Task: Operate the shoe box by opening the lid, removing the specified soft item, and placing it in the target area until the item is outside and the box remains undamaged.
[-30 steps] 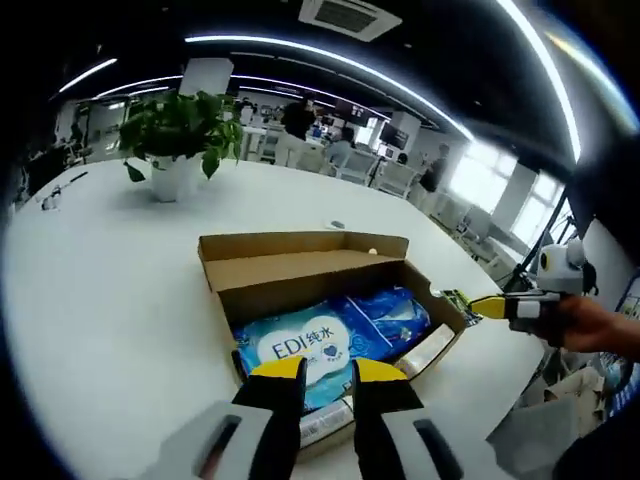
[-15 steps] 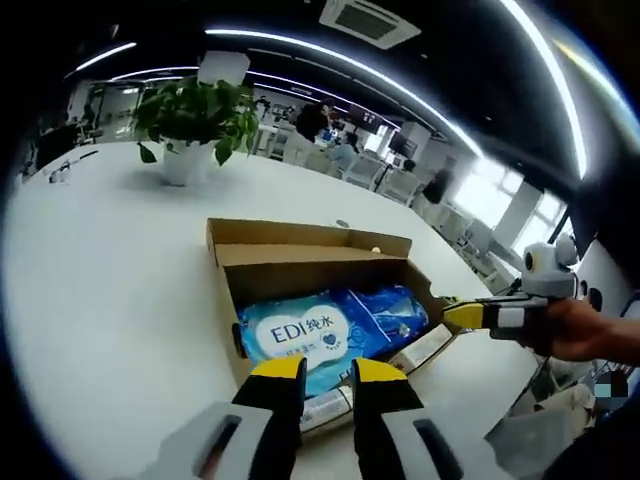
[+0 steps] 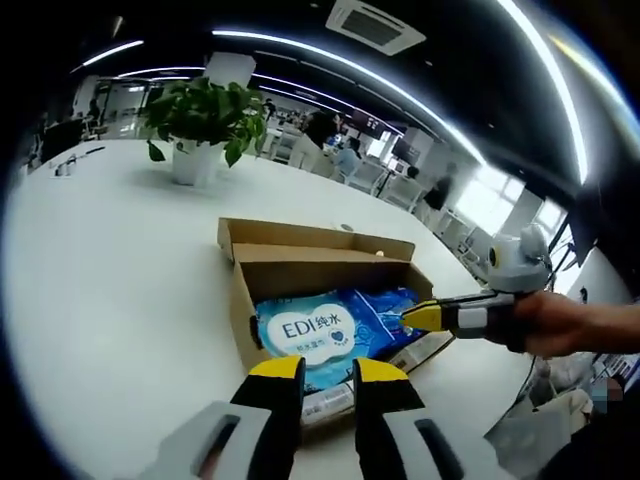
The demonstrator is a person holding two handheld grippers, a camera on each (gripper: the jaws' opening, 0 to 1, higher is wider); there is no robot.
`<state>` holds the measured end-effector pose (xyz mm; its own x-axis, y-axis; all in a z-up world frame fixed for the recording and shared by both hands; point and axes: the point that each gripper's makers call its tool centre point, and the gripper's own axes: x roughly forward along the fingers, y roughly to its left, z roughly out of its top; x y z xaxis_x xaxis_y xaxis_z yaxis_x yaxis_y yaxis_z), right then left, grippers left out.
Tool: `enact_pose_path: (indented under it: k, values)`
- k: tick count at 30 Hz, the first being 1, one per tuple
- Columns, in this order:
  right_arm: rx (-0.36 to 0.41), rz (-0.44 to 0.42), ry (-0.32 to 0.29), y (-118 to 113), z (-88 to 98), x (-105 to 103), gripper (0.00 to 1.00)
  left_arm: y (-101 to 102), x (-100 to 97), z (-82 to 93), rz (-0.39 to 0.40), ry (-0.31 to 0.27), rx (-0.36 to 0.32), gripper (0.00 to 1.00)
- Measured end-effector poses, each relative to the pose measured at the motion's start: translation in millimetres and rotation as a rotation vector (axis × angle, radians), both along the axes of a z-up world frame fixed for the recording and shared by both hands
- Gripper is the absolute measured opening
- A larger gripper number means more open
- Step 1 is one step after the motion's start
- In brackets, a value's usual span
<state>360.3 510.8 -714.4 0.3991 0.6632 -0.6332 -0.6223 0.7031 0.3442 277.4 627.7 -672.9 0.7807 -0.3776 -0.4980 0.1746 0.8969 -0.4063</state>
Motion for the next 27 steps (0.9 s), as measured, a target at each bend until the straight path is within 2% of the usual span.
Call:
enact_pose_path:
  k: [5, 12, 27]
  values:
    - [-0.012, 0.008, 0.002, 8.3, -4.9, 8.3, 0.11, 7.3, -7.4, -0.1, 0.022, 0.003, -0.008, 0.2]
    - [-0.066, 0.002, -0.004, 6.7, -19.0, 20.3, 0.14, 21.0, -17.3, -3.5, 0.078, 0.014, -0.022, 0.2]
    - [-0.082, 0.01, 0.033, 11.7, -35.5, 24.1, 0.13, 23.2, -18.6, 2.6, 0.1, 0.005, -0.022, 0.2]
